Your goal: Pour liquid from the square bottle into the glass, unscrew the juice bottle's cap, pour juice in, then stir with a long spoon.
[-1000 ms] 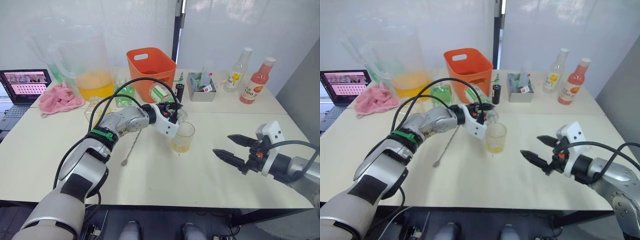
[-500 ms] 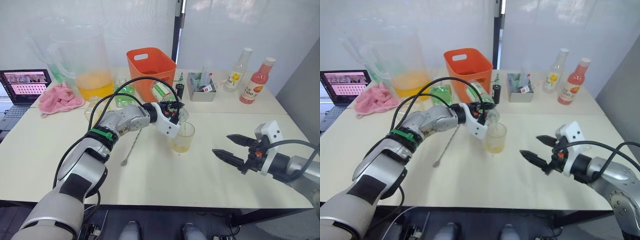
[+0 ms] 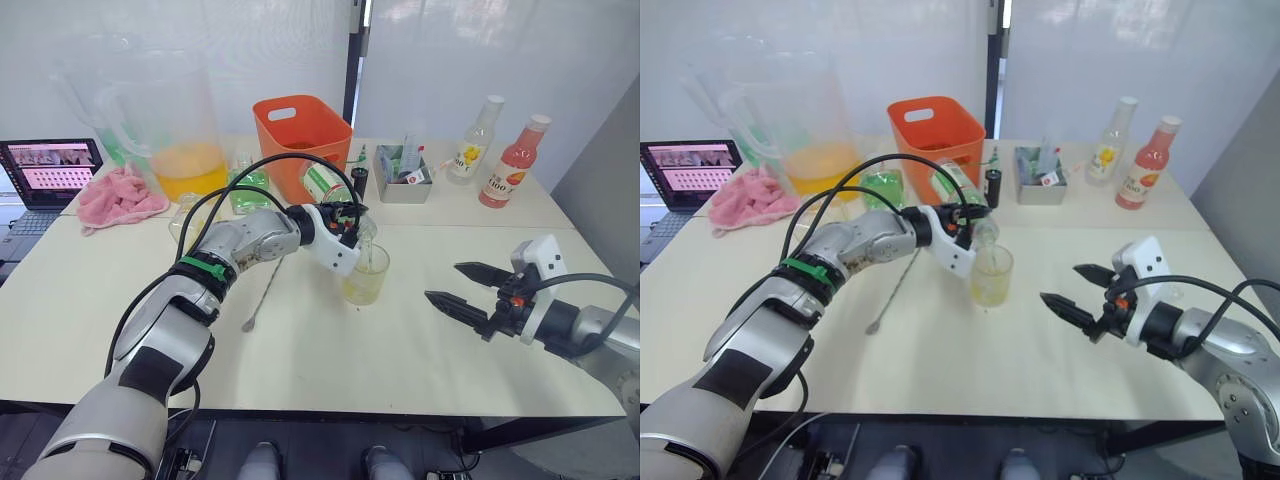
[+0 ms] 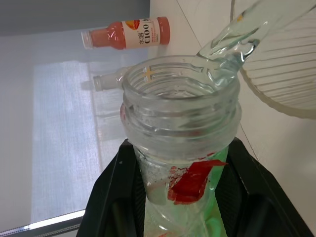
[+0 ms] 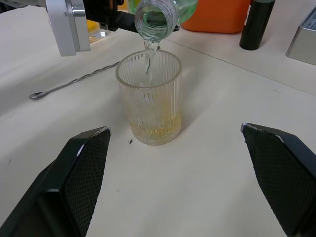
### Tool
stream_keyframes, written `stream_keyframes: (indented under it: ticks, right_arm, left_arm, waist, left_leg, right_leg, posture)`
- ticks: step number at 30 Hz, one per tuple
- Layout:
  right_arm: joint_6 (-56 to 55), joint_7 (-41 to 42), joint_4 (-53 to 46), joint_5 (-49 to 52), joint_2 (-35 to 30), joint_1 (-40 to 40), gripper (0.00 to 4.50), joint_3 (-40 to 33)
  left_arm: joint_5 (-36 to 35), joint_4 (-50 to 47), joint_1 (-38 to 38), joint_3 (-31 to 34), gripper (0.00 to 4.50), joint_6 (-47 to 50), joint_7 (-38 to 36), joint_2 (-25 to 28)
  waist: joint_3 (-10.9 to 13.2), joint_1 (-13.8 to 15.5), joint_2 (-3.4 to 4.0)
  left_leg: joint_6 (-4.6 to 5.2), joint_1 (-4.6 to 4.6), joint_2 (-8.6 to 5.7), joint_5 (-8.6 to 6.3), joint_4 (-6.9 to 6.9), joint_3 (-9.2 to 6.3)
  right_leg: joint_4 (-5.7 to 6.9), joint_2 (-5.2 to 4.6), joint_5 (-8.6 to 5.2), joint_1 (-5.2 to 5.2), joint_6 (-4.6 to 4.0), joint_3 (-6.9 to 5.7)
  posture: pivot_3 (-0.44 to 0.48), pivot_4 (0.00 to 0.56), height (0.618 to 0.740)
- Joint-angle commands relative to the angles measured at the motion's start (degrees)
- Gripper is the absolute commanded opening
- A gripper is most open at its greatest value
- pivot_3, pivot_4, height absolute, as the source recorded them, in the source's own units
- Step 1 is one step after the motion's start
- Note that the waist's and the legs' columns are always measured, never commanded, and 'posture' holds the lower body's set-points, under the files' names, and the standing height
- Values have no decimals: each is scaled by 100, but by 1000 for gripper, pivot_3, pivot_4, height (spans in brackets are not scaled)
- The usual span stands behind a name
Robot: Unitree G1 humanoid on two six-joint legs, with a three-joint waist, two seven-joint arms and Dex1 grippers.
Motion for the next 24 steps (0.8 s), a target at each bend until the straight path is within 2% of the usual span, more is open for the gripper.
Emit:
stream_keyframes:
  ticks: [1, 8, 11, 15, 19, 24]
  right_arm:
    - [-139, 45, -52, -10, -19, -140, 4472, -38]
    - [-141, 88, -3, -52, -16, -188, 4472, -18]
    - [-147, 127, 57, -83, -25, -277, 4472, 66]
    - [-149, 171, 110, -108, -36, -334, 4472, 99]
    - [-158, 296, 230, -108, -56, -535, 4472, 200]
    - [-169, 460, 384, -83, -52, -764, 4472, 259]
  left_arm:
    - [-251, -255, -191, 218, 1433, 28, -25, 39]
    - [-352, -276, -184, 217, 1433, 59, -108, 48]
    - [-1302, -334, 3, 604, 1433, 181, -822, -133]
    - [-1805, -548, 90, 830, 1433, 394, -1305, -194]
    - [-2797, -964, 246, 1346, 1433, 1010, -1991, -339]
    - [-3617, -1700, 516, 1796, 1433, 1943, -2536, -430]
  waist:
    - [0, -1, 0]
    - [0, 2, 0]
    - [0, -4, 0]
    - [0, -6, 0]
    - [0, -14, 1]
    - [0, -16, 1]
  left_leg:
    - [0, 0, 0, 0, 0, 0]
    - [0, 0, 0, 0, 1, 0]
    - [0, 0, 0, 0, 1, 0]
    - [0, 0, 0, 0, 2, 0]
    - [0, 1, 0, 0, 4, 0]
    - [1, 2, 0, 1, 5, -1]
  right_leg:
    - [0, 0, 0, 0, 0, 0]
    - [0, 0, 0, 0, 0, 0]
    - [2, 0, 0, 0, 0, 0]
    - [4, 0, 0, 0, -1, 0]
    - [7, 0, 1, 0, -1, 0]
    - [8, 0, 1, 0, -1, 0]
  posture:
    - [0, 150, 740]
    - [0, 150, 740]
    - [0, 150, 740]
    - [0, 150, 740]
    - [0, 150, 740]
    - [0, 150, 740]
